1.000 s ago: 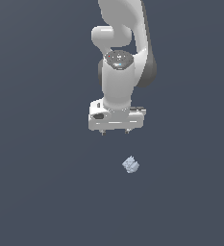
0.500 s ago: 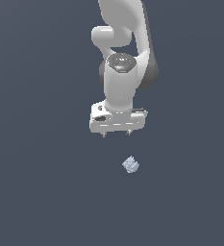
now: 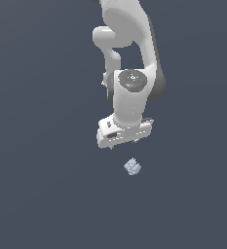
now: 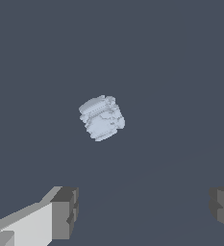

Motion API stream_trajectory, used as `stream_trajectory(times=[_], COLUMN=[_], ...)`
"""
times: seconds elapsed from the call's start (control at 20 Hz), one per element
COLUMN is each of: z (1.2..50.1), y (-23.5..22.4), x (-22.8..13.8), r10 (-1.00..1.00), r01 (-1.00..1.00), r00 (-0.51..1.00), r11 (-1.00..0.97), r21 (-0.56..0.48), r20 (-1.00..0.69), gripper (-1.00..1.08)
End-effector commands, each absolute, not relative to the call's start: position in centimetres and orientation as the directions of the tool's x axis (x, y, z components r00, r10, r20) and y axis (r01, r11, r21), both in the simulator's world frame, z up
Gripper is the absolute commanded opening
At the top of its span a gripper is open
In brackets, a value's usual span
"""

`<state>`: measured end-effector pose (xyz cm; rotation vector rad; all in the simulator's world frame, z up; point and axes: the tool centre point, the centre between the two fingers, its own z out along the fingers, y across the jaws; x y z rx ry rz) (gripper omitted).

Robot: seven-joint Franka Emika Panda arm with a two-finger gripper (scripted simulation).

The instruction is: Pick up the object and move it to a goal position.

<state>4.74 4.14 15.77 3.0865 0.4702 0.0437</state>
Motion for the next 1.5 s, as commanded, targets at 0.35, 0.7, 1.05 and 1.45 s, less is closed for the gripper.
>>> stream_trajectory(times=[0.35,0.7,1.05,1.45], z=[11.5,9.4,8.6,6.6], y=[7.3,8.7,9.2,9.1], x=[8.0,9.2,9.6,9.5], r10=[0.553,0.652,0.682,0.68], r01=[0.553,0.652,0.682,0.68], r00=[0.833,0.758,0.731,0.733], r11=[-0.833,-0.758,-0.731,-0.733], r21=[0.014,0.004,0.0,0.0], r20=[0.004,0.0,0.0,0.0], gripper=[1.0,1.0,1.0,1.0])
